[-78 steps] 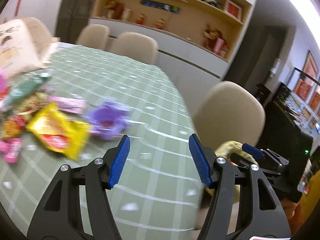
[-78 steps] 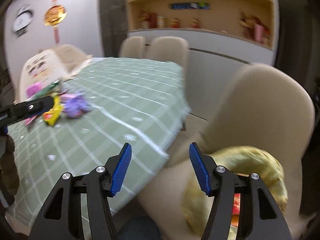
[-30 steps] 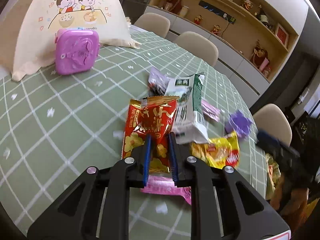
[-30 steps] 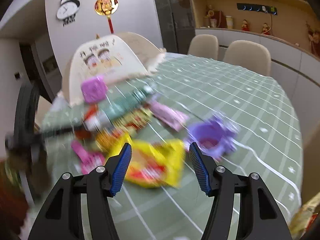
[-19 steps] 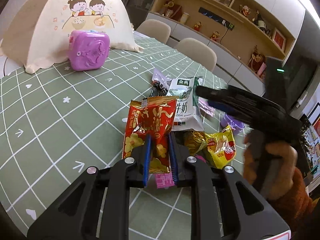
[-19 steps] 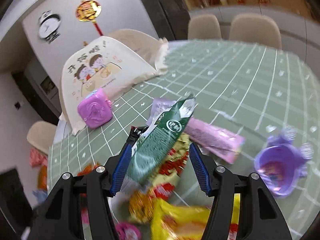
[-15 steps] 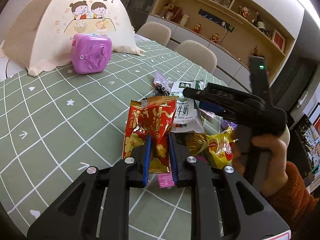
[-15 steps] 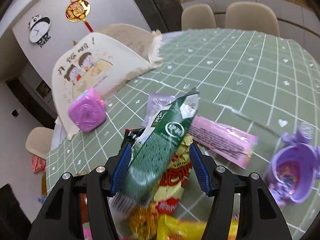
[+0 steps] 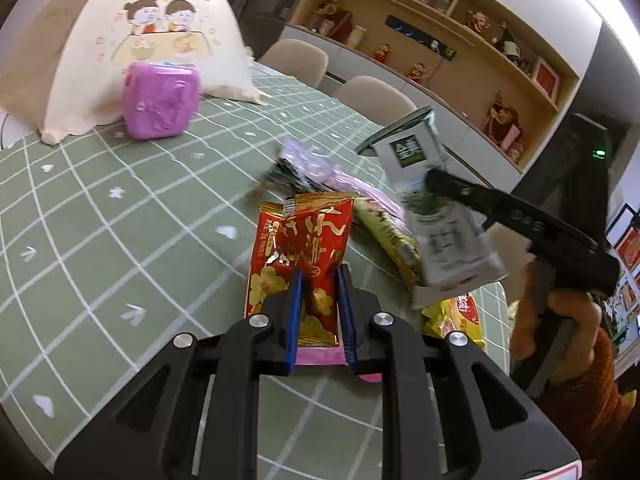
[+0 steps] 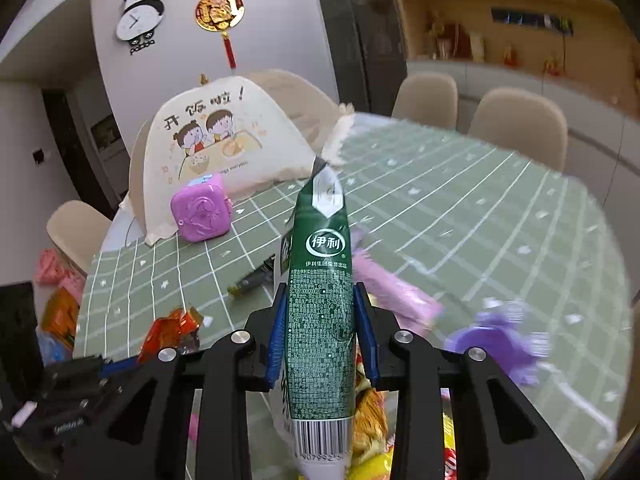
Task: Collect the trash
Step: 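Lift the red packet with the left gripper while the right lifts the green yogurt tube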
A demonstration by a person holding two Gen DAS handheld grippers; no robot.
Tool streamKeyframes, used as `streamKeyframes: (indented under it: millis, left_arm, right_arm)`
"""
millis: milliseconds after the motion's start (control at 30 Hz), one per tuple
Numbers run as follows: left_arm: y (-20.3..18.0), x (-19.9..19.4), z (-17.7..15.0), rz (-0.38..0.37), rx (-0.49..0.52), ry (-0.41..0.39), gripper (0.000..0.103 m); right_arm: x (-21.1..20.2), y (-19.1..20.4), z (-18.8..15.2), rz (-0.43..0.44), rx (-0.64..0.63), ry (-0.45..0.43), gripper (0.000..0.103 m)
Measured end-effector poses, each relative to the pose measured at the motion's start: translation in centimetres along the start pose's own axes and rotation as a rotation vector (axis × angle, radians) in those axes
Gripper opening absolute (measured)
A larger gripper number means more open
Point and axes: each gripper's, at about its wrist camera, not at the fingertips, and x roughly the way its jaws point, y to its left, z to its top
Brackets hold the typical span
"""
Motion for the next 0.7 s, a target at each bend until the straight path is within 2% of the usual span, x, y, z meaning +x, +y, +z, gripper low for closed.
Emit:
streamKeyframes:
  millis: [233,367,500,700]
  left_arm:
    - [-3.8,1.1,-1.0,-0.056,0.048,0.044,0.016]
    - [-5.3,1.8,-1.5,-0.067,0.069,0.063,0.016]
    - [-5.9,2.3,-1.8,-0.061,0.085,0.078,0.017]
    - [-6.4,2.9,-2.3,-0.039,0.089,0.097,0.019]
  right_arm:
    - [-5.1,-3.3,-2.1,-0.069,-0.031,-0.023,0.03]
    - [-6.3,-4.8,-3.8,-0.094,-0.039,0.008,0.03]
    - [-6.3,-5.2,-5.9,-0.134,-0.086,0.06,0.03]
    - [-4.4,-5.6,-7.8,-0.084,-0.083,0.158,0.035]
